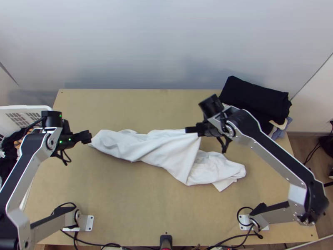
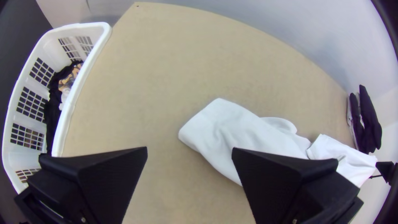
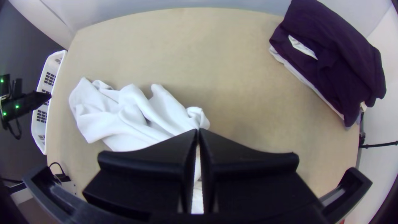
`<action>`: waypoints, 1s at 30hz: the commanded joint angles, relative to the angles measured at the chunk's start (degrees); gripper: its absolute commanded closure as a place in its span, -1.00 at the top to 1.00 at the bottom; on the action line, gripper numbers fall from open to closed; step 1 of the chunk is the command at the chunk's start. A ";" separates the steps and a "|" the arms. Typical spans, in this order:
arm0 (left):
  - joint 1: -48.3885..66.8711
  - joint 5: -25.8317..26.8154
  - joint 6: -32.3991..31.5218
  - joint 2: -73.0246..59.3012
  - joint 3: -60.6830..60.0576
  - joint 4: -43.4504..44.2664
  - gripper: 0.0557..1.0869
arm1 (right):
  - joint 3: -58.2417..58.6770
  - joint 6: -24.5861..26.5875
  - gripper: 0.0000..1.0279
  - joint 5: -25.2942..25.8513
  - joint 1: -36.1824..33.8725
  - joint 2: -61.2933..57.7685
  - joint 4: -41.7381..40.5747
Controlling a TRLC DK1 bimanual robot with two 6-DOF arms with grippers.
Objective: Fold the t-shirt
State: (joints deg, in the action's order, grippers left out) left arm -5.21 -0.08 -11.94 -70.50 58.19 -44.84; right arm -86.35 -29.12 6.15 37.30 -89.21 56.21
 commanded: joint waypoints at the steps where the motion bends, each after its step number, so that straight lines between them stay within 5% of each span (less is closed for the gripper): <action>1: 1.26 2.01 -0.89 -7.46 0.78 1.95 0.92 | 3.99 0.03 -0.94 0.00 -2.32 5.10 -0.13; 6: 1.17 3.42 0.43 -11.94 0.52 10.74 0.92 | 5.75 0.21 -0.94 0.00 -3.37 7.12 -0.13; 13: -4.89 19.24 0.43 -19.24 2.36 18.65 0.92 | 5.84 0.30 -0.94 0.00 -3.90 7.56 -0.22; 27: -17.38 46.48 3.16 -30.05 6.84 14.43 0.90 | 6.89 0.47 -0.94 0.00 -5.92 8.35 -0.57; 30: -17.90 48.86 6.14 -32.42 8.08 10.39 0.90 | 7.33 0.47 -0.94 0.00 -6.19 8.53 -0.83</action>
State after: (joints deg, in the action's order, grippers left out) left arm -19.57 39.16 -9.30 -97.97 63.96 -29.08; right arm -79.85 -28.67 6.15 31.86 -81.14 55.77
